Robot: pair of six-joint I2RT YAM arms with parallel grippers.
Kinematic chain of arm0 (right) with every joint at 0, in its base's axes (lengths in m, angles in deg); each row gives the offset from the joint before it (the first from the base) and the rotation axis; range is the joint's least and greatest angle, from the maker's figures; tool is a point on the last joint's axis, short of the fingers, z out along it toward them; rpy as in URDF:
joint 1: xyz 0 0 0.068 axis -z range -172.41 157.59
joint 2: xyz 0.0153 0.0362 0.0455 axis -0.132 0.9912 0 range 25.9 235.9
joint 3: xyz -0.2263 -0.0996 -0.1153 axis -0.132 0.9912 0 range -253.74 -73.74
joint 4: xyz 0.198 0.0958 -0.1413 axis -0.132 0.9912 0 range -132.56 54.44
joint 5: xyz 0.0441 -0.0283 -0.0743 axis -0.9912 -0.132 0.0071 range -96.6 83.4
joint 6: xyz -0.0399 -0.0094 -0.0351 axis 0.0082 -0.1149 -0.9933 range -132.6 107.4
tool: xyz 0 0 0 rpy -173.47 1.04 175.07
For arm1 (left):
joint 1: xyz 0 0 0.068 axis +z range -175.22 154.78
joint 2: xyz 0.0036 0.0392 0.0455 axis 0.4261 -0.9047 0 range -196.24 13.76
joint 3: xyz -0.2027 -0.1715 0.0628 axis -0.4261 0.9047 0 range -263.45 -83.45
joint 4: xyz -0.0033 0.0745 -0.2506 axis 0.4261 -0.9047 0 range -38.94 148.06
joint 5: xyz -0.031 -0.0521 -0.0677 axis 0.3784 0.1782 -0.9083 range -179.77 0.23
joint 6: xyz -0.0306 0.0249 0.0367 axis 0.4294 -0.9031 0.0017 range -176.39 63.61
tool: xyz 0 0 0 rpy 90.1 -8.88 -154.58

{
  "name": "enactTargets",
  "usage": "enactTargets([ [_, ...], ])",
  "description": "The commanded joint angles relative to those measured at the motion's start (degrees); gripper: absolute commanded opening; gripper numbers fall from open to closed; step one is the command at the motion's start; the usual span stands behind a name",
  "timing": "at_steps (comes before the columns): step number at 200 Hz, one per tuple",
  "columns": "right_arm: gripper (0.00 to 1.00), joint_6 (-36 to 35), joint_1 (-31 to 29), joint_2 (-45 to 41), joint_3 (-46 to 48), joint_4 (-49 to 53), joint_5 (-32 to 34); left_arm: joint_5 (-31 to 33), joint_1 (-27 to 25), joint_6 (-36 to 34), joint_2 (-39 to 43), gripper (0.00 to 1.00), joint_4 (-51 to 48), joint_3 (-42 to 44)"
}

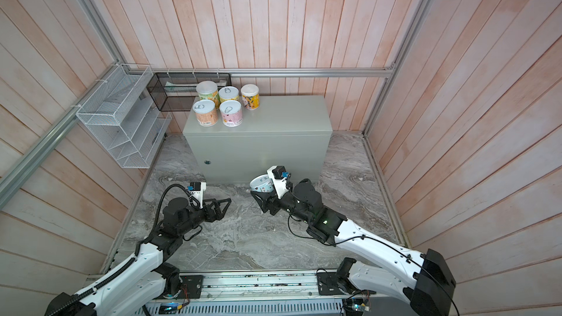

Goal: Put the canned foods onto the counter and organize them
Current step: 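Open the left gripper and draw it back while the right gripper lifts the can, then carry the white-lidded can up onto the gray cabinet top with the right gripper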

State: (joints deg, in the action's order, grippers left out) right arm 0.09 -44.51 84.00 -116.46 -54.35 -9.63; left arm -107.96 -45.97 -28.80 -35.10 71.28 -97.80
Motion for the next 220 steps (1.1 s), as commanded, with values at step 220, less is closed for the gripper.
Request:
enactTargets([
  [220,0.63,-2.2,20.6,20.6,-40.8,-3.0,-21.8,3.7,-10.0,-8.4,-0.9,1.0,12.2,2.8],
])
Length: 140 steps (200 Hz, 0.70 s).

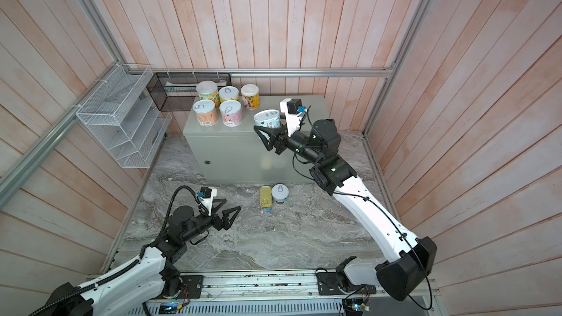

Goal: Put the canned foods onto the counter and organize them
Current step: 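Carry the white-lidded can up onto the gray cabinet top with the right gripper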

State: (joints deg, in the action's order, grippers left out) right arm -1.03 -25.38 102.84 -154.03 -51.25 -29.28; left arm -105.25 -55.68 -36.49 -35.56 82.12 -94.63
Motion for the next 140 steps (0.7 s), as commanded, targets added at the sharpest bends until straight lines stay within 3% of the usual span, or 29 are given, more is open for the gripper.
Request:
enactTargets([
  [1,0.63,-1.1,1.5,1.8,-3.3,-6.2,-2.2,1.0,-0.2,-0.7,-0.5,1.0,1.4,-0.4],
  [60,0.63,-1.1,2.8,10.3,-8.9,-8.1,-1.8,0.5,-0.3,-1.1,-2.0,1.0,0.8,-1.2],
  [140,0.62,-2.8,2.8,15.0,-8.4,-15.6,0.7,2.7,-0.3,-1.2,-1.3,1.0,-0.2,-1.0],
])
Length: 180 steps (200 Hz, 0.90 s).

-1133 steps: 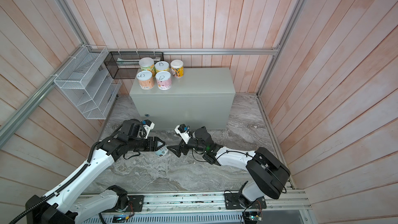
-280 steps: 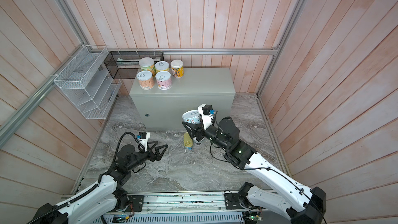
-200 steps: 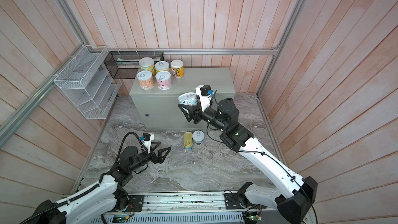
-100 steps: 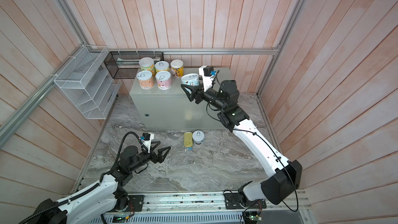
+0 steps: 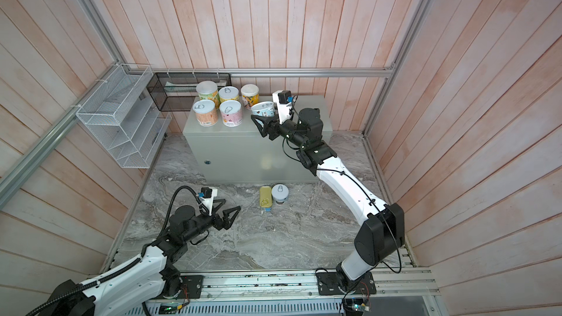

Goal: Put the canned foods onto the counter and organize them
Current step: 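Carry the white-lidded can up onto the gray cabinet top with the right gripper, then lower the white-lidded can beside the pink can and open the right gripper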

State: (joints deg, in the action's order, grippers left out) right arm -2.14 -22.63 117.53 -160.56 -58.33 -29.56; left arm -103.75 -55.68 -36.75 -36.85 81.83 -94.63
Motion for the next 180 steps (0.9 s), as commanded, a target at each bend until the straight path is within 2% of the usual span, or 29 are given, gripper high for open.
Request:
enactTargets([
  [1,0.62,-1.8,0.0,0.3,-1.9,-8.6,1.0,1.2,-0.3,-0.9,0.0,1.0,0.0,-1.0],
  [108,0.62,-5.9,-1.2,7.0,-4.9,-9.5,3.8,1.5,-0.3,-0.6,-1.8,1.0,-0.7,-1.8],
  [180,0.63,-6.3,-1.9,10.6,-6.3,-9.8,4.5,1.7,-0.3,-0.3,-3.2,1.0,-0.7,-2.2],
])
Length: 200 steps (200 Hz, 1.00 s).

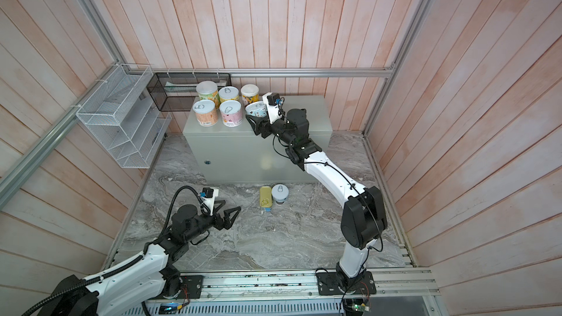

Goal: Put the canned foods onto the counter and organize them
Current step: 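Lower the white-lidded can beside the pink can and open the right gripper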

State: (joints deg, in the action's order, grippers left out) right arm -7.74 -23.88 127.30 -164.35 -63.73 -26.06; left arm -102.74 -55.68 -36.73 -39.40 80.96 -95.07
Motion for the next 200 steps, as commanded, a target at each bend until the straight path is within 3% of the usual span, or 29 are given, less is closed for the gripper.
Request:
enactTargets([
  [1,0.63,-0.7,-0.6,0.9,-2.5,-4.5,1.1,0.7,-0.3,-0.4,-0.7,1.0,0.2,-1.8],
  [73,0.64,-0.7,-0.7,5.2,-6.4,-2.5,1.8,0.3,-0.3,-0.2,-2.7,1.0,0.9,-1.9],
  [113,0.83,-0.7,-0.7,4.9,-7.0,-1.1,0.3,0.3,-0.3,-0.4,-3.7,1.0,1.1,-2.2],
  [200,0.9,-2.4,-0.7,-1.3,0.4,-3.3,2.9,-0.6,-0.3,-0.4,-6.0,1.0,1.7,-2.6],
])
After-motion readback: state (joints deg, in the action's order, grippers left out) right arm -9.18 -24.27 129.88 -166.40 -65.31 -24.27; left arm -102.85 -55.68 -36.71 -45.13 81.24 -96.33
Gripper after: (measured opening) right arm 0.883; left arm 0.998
